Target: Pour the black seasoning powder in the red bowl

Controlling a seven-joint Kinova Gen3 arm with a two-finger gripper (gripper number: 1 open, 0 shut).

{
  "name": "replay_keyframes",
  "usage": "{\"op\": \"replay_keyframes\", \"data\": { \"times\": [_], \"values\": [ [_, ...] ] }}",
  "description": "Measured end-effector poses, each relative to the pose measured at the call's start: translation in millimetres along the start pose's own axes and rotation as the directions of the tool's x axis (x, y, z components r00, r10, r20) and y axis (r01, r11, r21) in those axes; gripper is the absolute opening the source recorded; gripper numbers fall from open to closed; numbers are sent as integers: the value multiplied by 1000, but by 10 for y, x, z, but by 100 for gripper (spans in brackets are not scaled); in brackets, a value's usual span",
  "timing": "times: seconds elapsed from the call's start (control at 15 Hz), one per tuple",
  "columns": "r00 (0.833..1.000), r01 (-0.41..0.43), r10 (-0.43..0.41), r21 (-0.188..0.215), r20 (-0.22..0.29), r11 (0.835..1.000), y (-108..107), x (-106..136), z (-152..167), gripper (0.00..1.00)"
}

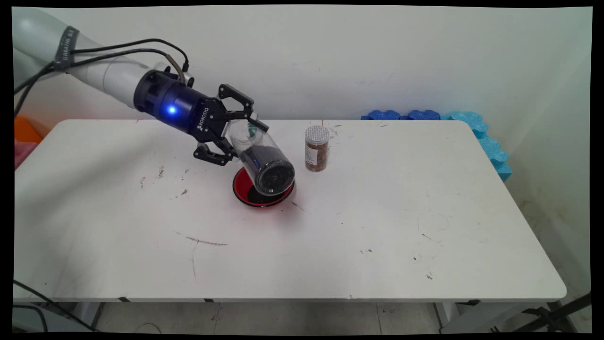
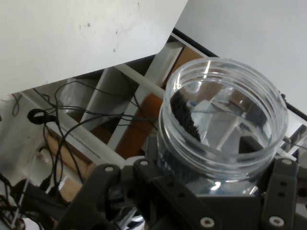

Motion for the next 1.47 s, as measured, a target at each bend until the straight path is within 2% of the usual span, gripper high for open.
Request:
{"op": "replay_keyframes", "data": {
  "times": [0.6, 1.47],
  "values": [
    [996, 91, -90, -31, 22, 995, -9, 195, 45, 0],
    [980, 196, -193, -63, 54, 979, -34, 241, 90, 0]
  ]
}}
